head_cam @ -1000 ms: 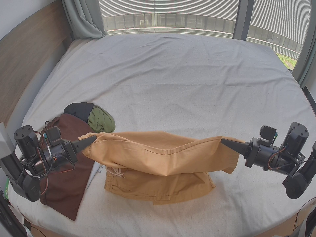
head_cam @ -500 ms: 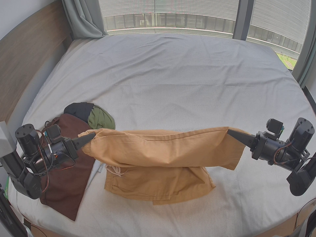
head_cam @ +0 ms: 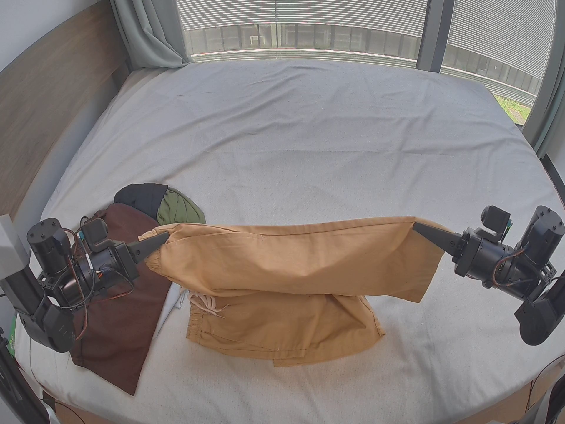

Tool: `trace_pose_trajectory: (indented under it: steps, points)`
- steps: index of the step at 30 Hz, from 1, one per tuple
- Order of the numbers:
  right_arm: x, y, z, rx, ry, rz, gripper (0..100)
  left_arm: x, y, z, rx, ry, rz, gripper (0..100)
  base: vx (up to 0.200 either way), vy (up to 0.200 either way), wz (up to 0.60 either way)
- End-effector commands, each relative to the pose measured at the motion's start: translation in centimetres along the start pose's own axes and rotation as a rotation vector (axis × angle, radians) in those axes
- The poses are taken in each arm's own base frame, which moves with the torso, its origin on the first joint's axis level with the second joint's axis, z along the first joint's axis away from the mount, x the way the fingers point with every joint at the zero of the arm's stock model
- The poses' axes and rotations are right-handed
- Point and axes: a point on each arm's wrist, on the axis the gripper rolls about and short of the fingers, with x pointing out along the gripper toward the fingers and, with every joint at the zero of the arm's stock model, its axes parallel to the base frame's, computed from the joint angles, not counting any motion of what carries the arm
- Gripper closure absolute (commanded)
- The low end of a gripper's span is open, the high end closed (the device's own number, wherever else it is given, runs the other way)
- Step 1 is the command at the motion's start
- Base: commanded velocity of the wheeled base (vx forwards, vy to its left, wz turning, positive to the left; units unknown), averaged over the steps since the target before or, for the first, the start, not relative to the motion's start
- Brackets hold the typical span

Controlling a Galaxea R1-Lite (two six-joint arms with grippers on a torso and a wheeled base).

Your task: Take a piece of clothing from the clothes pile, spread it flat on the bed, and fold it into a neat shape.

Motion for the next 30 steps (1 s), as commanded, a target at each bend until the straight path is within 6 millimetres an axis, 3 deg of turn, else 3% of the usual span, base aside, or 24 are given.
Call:
trace_pose_trajectory:
  steps: [1,30]
  points:
    - [-0.1,-0.4,0.2,-0.003,-0.007,-0.012,100,0.1,0.0,0.2,0.002,-0.004,-0.003,100,0.0,0.0,0.0]
    - [-0.6,-1.4,0.8,-0.011,-0.033,-0.052,100,0.6,0.1,1.0,0.031,-0.031,-0.017,100,0.0,0.0,0.0]
